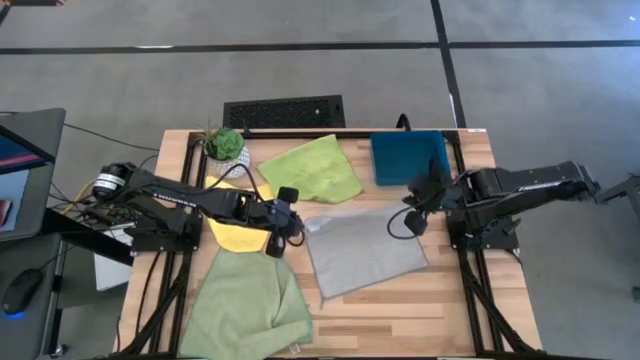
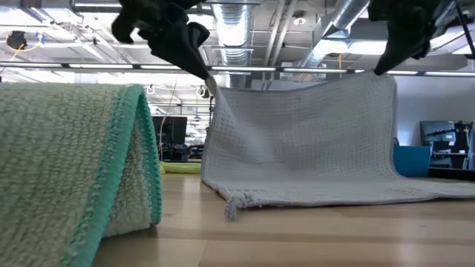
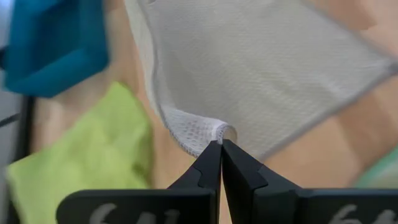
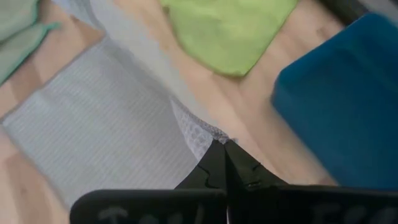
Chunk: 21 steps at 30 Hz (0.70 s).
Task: Fold microfiber towels
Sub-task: Fold the gray microfiber towel
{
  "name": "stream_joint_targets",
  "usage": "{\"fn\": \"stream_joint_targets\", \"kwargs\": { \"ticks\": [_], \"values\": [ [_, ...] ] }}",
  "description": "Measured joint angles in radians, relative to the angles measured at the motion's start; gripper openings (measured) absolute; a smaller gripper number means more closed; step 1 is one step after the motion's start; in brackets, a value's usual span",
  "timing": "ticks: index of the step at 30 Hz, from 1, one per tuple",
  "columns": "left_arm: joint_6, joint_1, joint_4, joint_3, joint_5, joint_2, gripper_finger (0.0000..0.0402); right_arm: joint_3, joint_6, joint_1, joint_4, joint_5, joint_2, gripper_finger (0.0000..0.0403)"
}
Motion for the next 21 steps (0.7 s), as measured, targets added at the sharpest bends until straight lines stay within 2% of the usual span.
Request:
{"fn": "stream_joint_targets", "kwargs": {
  "ticks": [4,10,14,21],
  "values": [
    [-0.047,-0.016,0.007,0.0,0.044,0.02,0.0,-0.033,0.087,0.056,-0.026,-0.002,0.007,0.0004],
    [-0.021,-0.04,0.038,0.0,0.129,0.11,0.0,-0.064,0.208,0.131,-0.056,-0.005,0.035,0.0005],
    [-0.02,-0.046,0.082,0.0,0.196,0.173,0.0,-0.064,0.253,0.188,-0.066,-0.015,0.065,0.0005],
    [-0.021,-0.046,0.132,0.0,0.255,0.26,0.0,-0.064,0.333,0.25,-0.069,-0.063,0.141,0.0005]
  ]
}}
